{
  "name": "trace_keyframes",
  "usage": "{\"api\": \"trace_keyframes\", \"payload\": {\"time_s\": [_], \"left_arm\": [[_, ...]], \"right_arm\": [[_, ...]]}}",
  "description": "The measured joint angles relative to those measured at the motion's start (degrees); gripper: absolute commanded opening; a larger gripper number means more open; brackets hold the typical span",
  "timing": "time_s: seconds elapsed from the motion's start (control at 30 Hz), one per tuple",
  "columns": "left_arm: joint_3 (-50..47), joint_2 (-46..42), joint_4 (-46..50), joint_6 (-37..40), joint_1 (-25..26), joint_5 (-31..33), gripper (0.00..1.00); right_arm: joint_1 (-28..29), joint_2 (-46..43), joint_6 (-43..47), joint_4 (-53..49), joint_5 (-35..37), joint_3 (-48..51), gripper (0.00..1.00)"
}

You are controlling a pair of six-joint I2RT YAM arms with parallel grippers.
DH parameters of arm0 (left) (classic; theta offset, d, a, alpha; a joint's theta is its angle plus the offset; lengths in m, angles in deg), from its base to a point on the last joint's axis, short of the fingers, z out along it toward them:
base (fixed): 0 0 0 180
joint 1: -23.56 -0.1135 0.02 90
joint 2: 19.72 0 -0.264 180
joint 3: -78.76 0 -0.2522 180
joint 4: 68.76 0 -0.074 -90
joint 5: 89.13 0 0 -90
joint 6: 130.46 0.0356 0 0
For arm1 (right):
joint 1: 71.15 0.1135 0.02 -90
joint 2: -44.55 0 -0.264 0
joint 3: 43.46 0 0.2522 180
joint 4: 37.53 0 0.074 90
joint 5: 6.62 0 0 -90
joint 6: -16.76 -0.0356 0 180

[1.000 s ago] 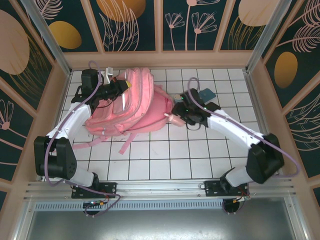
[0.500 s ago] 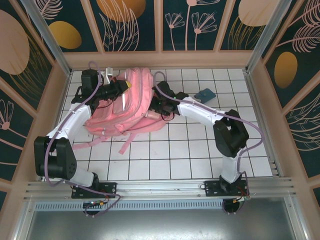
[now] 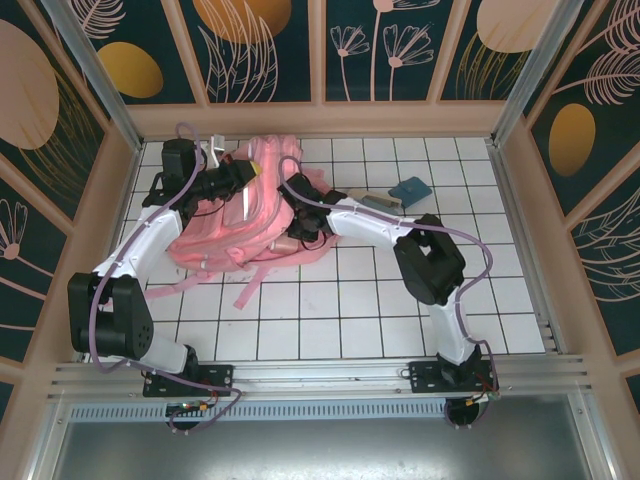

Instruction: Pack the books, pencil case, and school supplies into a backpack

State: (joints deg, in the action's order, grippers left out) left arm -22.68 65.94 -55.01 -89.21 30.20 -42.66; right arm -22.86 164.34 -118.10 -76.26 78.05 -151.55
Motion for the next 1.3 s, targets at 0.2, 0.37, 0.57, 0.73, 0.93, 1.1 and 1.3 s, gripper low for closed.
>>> {"api": "trace_keyframes", "payload": {"time_s": [0.2,0.37,0.57,0.73,0.93,1.1,1.3], "left_arm": [[0.0,0.0,-0.02,0.0,0.0,0.04,0.0],[0.0,0.0,0.0,0.0,0.0,0.02,0.0],[0.0,0.0,0.04,0.0,0.0,-0.13,0.0],[0.0,0.0,0.11,0.0,0.02,-0.39,0.0],[0.0,0.0,0.13,0.0,0.02,-0.39,0.0],[0.0,0.0,0.13,0.0,0.02,-0.39,0.0],[0.0,0.0,0.15,0.0,0.0,-0.35,0.0]], "right_arm": [[0.09,0.31,1.25,-0.13,-0.17,-0.57,0.96],[-0.55,-1.29,1.53,0.04,0.28,0.87,0.99],[-3.39,-9.84,1.55,1.01,1.14,8.13,0.89],[-4.7,-14.56,1.44,2.43,2.27,12.11,0.49],[-4.81,-12.74,1.53,3.17,0.96,13.18,0.39],[-4.57,-7.41,2.58,4.0,-1.81,12.26,0.33],[-2.89,-2.62,3.08,4.83,-6.01,8.48,0.33]]}}
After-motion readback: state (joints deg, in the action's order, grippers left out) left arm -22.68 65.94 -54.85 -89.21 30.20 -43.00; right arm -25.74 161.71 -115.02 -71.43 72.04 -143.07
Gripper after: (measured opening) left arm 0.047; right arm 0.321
